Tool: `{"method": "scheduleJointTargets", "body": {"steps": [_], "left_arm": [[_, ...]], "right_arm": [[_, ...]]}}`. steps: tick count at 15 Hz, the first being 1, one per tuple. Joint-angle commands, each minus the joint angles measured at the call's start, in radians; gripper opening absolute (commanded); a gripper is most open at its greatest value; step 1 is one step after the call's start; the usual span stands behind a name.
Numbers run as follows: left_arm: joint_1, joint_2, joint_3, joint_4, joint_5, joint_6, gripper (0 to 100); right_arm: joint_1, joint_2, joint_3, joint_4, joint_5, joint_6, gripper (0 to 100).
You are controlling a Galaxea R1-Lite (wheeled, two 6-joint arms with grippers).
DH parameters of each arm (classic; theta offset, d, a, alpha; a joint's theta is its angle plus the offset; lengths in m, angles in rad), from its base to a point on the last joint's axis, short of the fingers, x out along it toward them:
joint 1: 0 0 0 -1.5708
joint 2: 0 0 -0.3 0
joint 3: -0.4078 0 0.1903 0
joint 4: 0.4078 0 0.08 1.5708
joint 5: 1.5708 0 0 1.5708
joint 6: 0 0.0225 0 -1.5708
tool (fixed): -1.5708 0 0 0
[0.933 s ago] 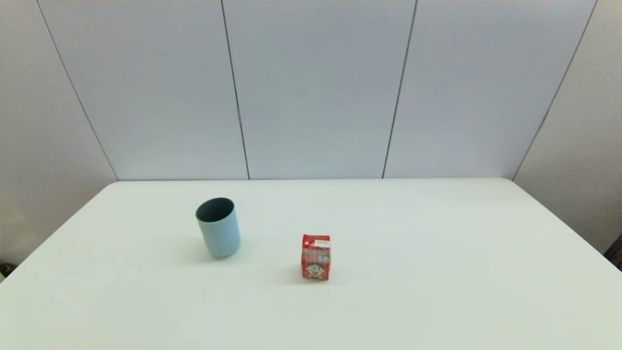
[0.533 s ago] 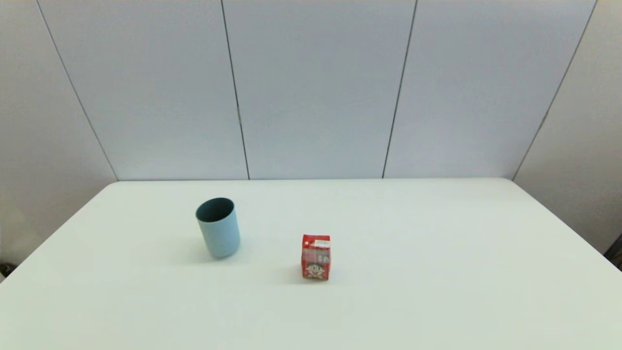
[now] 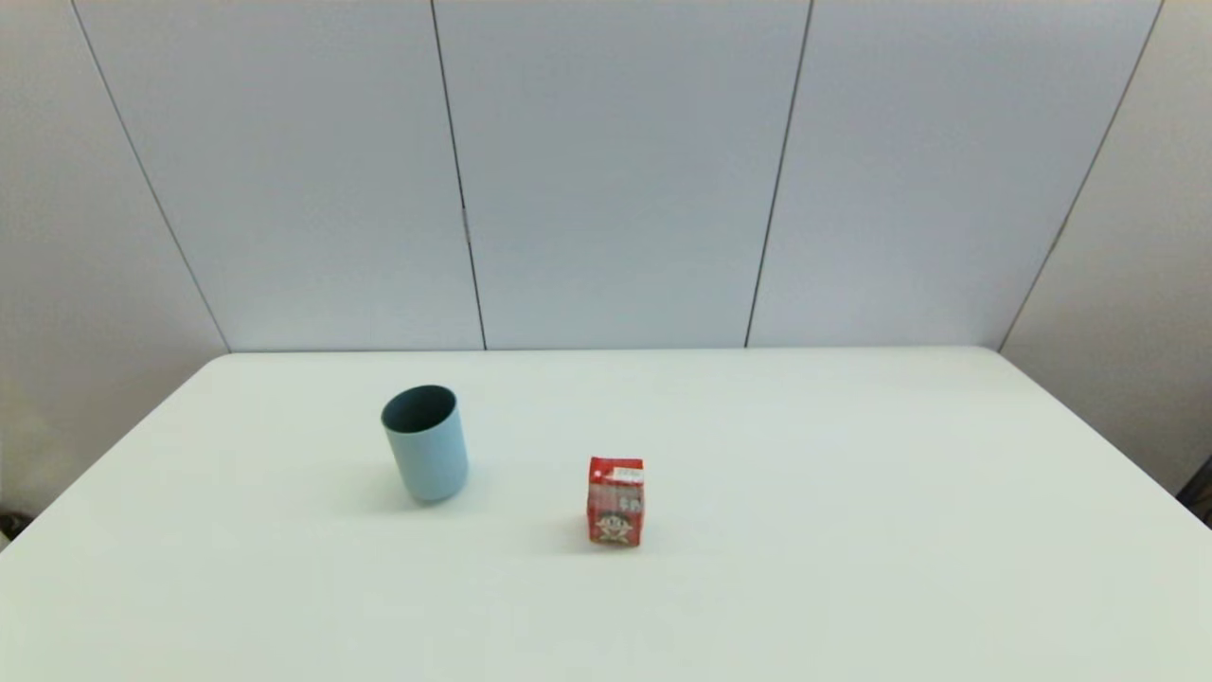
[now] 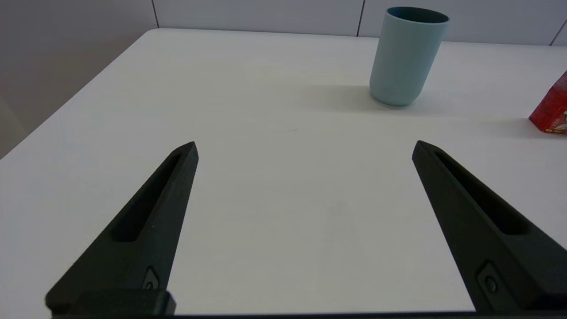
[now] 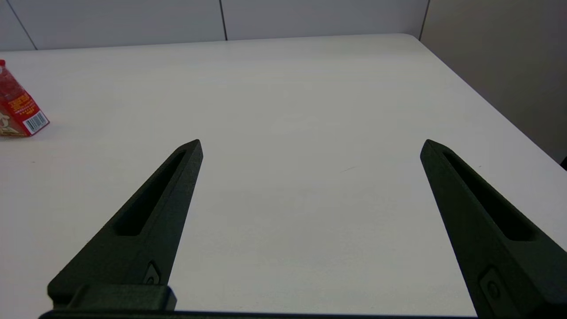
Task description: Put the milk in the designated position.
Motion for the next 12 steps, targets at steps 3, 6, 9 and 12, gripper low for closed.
{"method": "scheduleJointTargets", "body": {"steps": [3, 6, 9, 12], "left_arm": [[0.000, 0.010, -0.044, 0.046, -0.010, 0.024, 100], [0.000, 0.161, -0.155, 0.071, -0.014, 0.093, 100], [-0.018, 0.330, -0.256, 0.081, -0.079, 0.197, 100], [-0.020, 0.466, -0.348, 0.092, -0.199, 0.235, 100]], "right_arm": [[0.000, 0.002, 0.000, 0.000, 0.001, 0.003, 100], [0.000, 0.000, 0.000, 0.000, -0.001, 0.000, 100], [0.000, 0.002, 0.000, 0.000, -0.001, 0.000, 100], [0.000, 0.002, 0.000, 0.000, -0.001, 0.003, 100]]}}
